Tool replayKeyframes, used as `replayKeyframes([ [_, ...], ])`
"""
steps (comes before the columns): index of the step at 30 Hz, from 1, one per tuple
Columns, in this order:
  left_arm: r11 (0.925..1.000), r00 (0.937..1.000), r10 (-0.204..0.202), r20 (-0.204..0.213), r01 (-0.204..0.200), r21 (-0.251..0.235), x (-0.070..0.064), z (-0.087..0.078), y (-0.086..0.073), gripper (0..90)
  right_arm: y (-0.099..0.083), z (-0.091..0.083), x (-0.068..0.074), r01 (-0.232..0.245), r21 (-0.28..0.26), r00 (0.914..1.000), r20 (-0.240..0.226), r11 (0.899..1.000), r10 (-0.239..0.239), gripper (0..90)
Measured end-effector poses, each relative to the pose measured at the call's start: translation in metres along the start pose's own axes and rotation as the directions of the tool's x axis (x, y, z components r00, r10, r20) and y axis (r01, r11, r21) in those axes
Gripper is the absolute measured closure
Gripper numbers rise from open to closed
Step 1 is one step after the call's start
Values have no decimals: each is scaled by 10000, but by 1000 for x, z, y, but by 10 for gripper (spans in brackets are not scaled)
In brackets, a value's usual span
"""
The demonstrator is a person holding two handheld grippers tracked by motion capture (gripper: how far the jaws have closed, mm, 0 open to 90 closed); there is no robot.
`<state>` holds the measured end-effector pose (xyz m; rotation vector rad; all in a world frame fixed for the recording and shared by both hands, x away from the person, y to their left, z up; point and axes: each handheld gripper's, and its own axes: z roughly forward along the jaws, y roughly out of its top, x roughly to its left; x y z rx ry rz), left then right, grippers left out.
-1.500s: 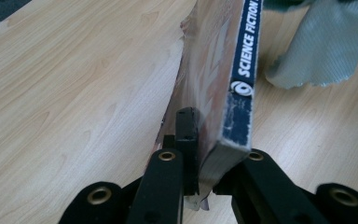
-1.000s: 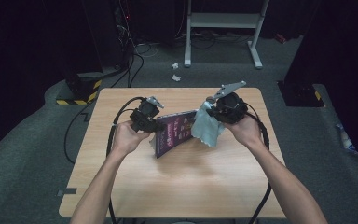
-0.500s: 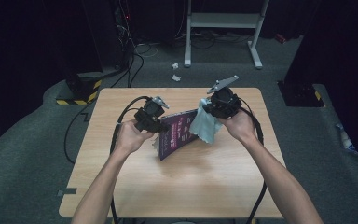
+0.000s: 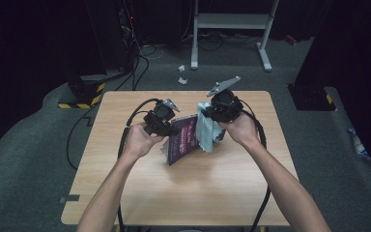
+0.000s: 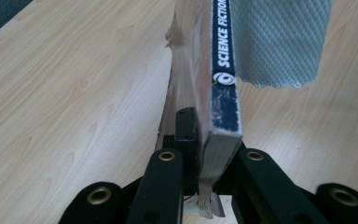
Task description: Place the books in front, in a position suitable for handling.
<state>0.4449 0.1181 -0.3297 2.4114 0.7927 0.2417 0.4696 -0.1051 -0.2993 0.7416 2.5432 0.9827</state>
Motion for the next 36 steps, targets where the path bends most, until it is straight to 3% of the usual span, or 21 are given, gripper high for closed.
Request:
replayKeyframes([
  [1, 10000, 10000, 9, 7, -9, -12, 0, 0, 0, 840, -2, -1, -5, -273, 37, 9996, 13, 9996, 273, 857],
  [8, 10000, 10000, 45, 30, -44, -76, -2, 1, 2, 840, -7, -3, -17, -844, 235, 9964, 113, 9962, 842, 857],
  [16, 9999, 10000, -71, 22, 72, -110, -1, 2, 3, 840, 11, 1, 11, -59, -86, 9988, -496, 9999, 55, 857],
  [22, 9999, 9999, -106, 3, 106, -131, 0, 2, 2, 840, 29, 4, 33, 324, -519, 9917, -1225, 9981, -386, 857],
  [25, 9998, 9999, -153, 62, 154, -134, 1, 2, 1, 840, 34, 5, 41, 484, -540, 9903, -1279, 9974, -550, 857],
  [30, 9998, 9999, -132, 89, 133, -134, -1, 2, 0, 840, 30, 6, 33, 175, -476, 9891, -1450, 9987, -243, 857],
  [36, 9999, 9999, -24, 114, 25, -106, -1, 2, 1, 840, 20, 3, 18, -205, -207, 9943, -1048, 9996, 182, 858],
])
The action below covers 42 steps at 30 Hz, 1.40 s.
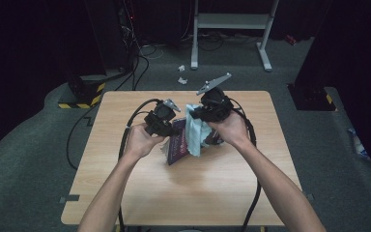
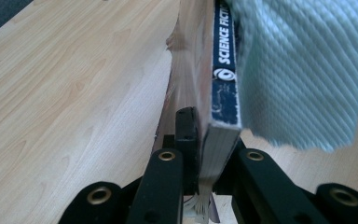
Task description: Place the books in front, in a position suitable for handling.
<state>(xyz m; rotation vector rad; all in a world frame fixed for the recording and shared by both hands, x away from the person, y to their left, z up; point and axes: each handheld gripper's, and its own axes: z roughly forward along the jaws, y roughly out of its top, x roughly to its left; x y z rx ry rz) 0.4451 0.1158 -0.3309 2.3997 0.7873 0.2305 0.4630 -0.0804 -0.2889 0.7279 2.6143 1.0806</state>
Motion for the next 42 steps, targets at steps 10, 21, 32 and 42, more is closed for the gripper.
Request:
replayKeyframes([
  [10, 10000, 10000, 22, -76, -22, 7, -5, 4, 7, 839, 6, 0, 18, 483, -421, 9982, -327, 9979, -497, 858],
  [21, 9996, 9997, 257, -16, -257, 70, -5, 2, 4, 840, -13, -4, -1, -104, -382, 9999, -108, 9992, 100, 858],
  [32, 9997, 9997, 250, -15, -250, 7, -6, 1, 7, 840, -14, -7, -4, -261, -550, 9996, -128, 9981, 255, 857],
  [42, 9996, 9996, 254, 90, -253, -134, -4, -4, -1, 840, -11, -5, 0, -198, -567, 9992, -347, 9982, 178, 857],
])
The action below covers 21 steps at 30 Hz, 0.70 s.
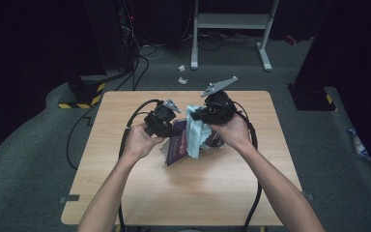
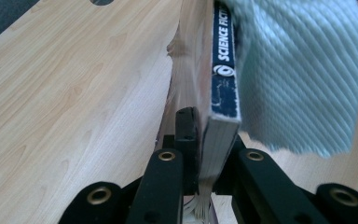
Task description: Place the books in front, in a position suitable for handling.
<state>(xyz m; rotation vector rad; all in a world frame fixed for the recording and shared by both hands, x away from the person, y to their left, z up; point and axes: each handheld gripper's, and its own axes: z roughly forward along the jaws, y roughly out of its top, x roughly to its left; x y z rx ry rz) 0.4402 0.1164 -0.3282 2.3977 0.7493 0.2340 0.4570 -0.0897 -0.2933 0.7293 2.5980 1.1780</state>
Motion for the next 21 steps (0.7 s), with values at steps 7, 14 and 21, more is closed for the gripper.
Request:
replayKeyframes([
  [7, 9999, 10000, 13, 89, -12, -110, 1, 0, -1, 839, -17, -7, -24, -623, 248, 9966, 557, 9977, 609, 857],
  [14, 10000, 10000, 9, 80, -8, -69, -1, 0, 1, 839, -9, -5, -10, -259, 179, 9989, 389, 9995, 252, 857],
  [21, 9999, 9999, -123, 112, 125, -97, 0, -2, -2, 840, 1, -1, 1, 148, 188, 9998, 161, 9997, -151, 857],
])
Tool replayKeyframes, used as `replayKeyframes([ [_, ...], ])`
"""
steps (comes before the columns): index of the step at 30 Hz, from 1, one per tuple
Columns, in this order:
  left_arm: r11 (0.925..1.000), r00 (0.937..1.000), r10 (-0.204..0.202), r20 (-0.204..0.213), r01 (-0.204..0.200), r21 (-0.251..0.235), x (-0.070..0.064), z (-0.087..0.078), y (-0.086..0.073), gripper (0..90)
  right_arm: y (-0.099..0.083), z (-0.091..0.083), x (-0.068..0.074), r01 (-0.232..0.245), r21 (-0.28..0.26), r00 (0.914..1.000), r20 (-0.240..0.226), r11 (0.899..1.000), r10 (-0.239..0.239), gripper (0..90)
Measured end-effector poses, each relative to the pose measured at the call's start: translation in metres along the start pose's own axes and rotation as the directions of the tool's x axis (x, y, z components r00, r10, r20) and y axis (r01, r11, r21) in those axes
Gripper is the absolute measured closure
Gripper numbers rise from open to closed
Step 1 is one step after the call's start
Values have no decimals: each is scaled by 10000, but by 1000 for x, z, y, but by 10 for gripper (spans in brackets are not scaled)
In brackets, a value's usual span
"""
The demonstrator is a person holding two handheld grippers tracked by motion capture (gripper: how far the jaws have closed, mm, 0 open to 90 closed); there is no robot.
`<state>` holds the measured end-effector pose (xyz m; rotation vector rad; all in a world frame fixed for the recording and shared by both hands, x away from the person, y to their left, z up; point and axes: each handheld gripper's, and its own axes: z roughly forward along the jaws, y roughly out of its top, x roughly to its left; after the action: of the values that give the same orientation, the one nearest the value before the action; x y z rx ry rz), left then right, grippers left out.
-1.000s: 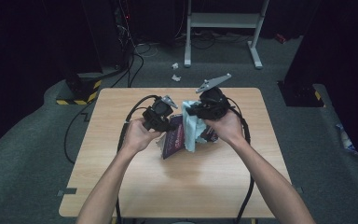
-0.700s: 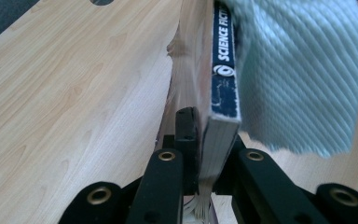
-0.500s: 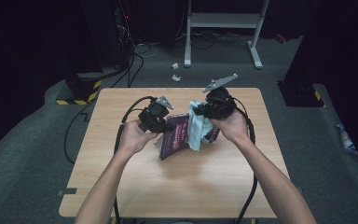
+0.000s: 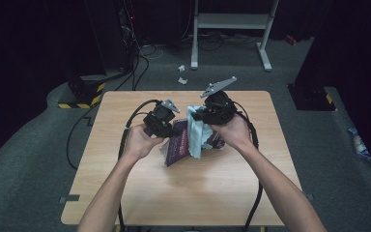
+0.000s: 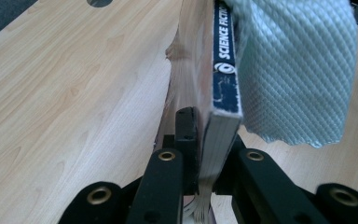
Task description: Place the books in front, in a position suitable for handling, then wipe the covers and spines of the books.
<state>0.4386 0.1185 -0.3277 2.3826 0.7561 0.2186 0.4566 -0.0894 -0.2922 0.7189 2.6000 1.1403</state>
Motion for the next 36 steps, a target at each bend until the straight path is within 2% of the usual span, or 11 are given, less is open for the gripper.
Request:
replayKeyframes([
  [11, 9999, 10000, -79, 0, 79, -82, 3, -8, -6, 840, -20, -5, -30, -872, 283, 9945, 615, 9958, 853, 857],
  [19, 9997, 9999, -130, 40, 131, -223, 3, -12, -7, 840, -23, -7, -32, -852, 240, 9937, 751, 9961, 832, 857],
  [27, 9995, 9999, -30, 121, 33, -320, 6, -14, -9, 840, -36, -11, -44, -1270, 328, 9871, 1022, 9914, 1231, 856],
  [33, 9994, 9999, 15, 142, -10, -346, 6, -16, -11, 840, -47, -14, -59, -1747, 577, 9754, 1461, 9829, 1648, 856],
  [36, 9991, 9999, 57, 94, -53, -417, 6, -18, -13, 840, -55, -15, -70, -2058, 626, 9661, 1720, 9766, 1925, 857],
])
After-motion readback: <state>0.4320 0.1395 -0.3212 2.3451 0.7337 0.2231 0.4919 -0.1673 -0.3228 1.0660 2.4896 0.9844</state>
